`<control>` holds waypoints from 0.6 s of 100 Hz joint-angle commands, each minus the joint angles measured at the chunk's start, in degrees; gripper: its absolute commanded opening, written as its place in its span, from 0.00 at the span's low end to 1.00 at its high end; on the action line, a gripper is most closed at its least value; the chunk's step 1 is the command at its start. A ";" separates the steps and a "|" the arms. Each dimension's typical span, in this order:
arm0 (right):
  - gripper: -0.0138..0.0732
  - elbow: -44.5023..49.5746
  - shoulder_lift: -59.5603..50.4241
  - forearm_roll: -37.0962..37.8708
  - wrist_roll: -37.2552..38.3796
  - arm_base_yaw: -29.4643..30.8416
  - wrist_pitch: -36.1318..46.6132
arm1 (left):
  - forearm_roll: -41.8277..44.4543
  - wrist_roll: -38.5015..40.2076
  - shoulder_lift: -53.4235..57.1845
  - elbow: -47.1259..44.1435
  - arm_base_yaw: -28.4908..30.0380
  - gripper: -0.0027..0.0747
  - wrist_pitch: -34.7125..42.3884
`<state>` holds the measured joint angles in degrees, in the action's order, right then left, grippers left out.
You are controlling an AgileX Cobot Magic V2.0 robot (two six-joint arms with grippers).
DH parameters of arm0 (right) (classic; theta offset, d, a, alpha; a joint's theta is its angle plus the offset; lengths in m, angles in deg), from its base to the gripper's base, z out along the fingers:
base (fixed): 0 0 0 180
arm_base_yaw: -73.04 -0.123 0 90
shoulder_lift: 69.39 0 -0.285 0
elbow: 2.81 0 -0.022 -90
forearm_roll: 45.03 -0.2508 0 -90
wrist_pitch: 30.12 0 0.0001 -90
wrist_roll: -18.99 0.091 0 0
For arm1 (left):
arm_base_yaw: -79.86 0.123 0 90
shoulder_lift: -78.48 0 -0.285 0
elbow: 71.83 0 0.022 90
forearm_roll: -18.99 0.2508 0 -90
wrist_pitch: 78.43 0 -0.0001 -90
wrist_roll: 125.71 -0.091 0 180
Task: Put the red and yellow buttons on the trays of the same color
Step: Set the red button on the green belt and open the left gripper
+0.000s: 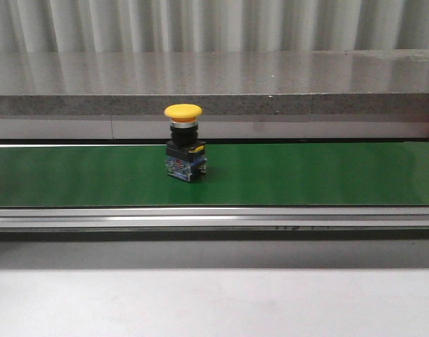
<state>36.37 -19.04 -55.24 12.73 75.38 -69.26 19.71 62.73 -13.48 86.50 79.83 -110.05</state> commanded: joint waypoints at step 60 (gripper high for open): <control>0.08 -1.37 -0.39 -0.21 -0.32 0.00 3.16 | 4.45 -0.55 31.51 -7.00 -9.33 0.81 3.77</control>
<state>36.37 -19.04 -55.24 12.73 75.38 -69.26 23.83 62.17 12.91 80.33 71.93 -110.19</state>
